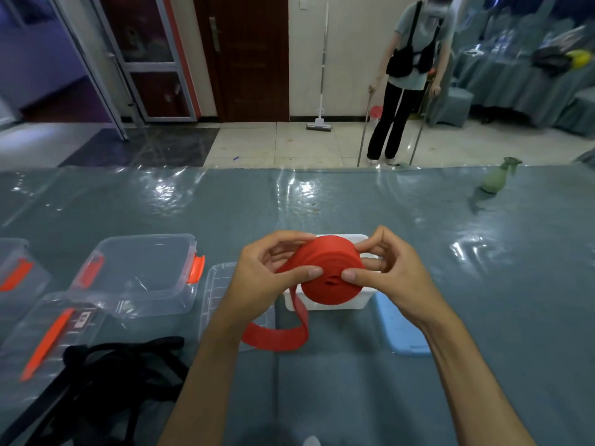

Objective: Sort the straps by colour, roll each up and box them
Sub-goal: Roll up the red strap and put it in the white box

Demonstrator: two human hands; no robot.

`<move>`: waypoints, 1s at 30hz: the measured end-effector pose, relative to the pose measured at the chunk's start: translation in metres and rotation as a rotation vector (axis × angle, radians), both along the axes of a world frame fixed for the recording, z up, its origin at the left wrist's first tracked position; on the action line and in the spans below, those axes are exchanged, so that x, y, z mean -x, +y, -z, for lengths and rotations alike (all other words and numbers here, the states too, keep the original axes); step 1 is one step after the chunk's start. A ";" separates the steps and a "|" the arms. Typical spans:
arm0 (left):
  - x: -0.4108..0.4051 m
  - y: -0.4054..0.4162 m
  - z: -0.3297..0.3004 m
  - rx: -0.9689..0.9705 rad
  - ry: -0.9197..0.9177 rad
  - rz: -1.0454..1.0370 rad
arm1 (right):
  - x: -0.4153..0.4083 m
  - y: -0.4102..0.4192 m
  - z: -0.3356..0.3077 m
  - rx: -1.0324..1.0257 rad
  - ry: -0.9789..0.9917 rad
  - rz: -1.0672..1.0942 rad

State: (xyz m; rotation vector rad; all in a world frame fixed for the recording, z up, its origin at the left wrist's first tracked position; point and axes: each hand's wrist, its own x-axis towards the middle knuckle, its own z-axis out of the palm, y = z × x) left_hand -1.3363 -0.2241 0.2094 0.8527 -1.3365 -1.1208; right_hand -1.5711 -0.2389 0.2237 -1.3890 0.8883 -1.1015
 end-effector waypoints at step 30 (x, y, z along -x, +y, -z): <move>-0.009 -0.021 0.004 0.001 -0.089 0.011 | -0.012 -0.025 -0.006 0.238 0.154 -0.015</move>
